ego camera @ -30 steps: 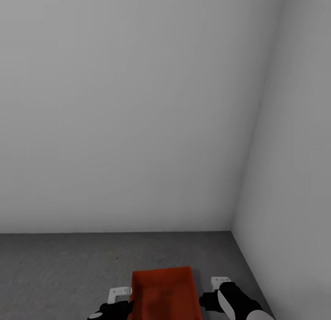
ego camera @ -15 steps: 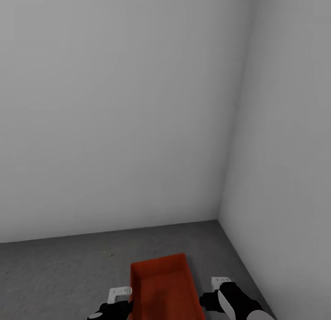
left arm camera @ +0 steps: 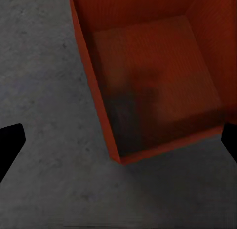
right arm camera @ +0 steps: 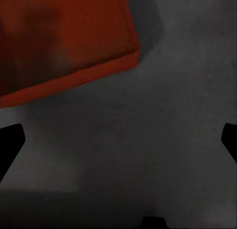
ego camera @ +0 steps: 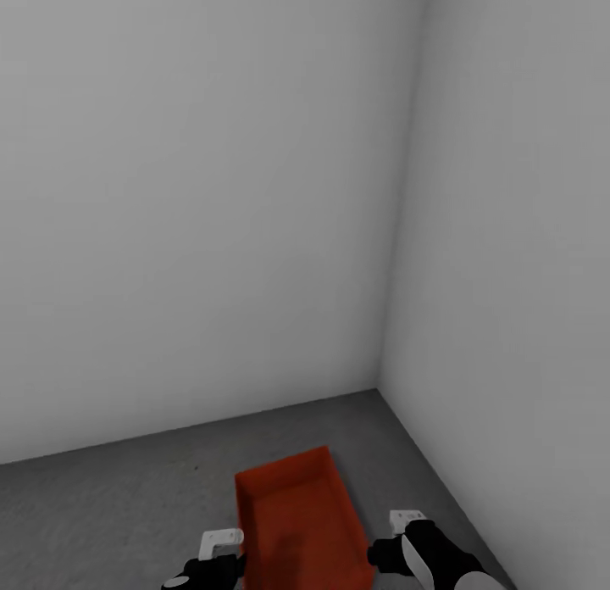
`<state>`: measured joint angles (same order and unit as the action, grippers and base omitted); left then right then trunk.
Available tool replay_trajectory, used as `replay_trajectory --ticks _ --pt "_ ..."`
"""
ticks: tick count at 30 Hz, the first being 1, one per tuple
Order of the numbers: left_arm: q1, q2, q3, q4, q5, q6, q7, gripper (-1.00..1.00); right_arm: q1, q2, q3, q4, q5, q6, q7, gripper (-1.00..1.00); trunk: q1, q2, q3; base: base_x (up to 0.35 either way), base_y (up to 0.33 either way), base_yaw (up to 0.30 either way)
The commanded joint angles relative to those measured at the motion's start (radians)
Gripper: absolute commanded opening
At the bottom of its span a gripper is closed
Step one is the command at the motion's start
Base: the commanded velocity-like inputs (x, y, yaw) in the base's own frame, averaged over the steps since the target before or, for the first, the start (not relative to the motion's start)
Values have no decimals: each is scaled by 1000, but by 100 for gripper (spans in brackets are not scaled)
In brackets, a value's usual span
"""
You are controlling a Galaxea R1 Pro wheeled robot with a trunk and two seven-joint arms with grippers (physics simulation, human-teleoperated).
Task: Move the two storage containers from the living room to the garage. In the garage, place one container on the floor and stack the other container on top of it (either order is fine).
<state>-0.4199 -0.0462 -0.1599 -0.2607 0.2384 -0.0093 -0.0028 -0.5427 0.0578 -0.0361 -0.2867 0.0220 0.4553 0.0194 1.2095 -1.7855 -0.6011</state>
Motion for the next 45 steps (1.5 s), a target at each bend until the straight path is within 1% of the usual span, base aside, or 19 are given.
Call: replay_trajectory --ticks 1,12,19,39,45 --pt "0 1 -7 0 10 -1 0 100 0 1 -4 -2 3 5 2 100 0 -1 -1 -190 207 -249" --pt "0 1 -7 0 10 -1 0 100 0 0 -4 -2 3 6 2 100 0 -1 -1 -159 200 -249" --pt "0 1 -7 0 10 -2 0 100 0 0 -4 -2 3 6 2 100 0 -1 -1 -103 121 -249" --pt "1 0 -8 0 9 -3 0 100 0 -1 -5 -2 3 6 2 100 0 -1 -1 -11 11 -249" --pt "2 0 -8 0 9 -3 0 100 1 -1 -5 -2 3 6 2 100 0 -1 -1 -89 0 -249"
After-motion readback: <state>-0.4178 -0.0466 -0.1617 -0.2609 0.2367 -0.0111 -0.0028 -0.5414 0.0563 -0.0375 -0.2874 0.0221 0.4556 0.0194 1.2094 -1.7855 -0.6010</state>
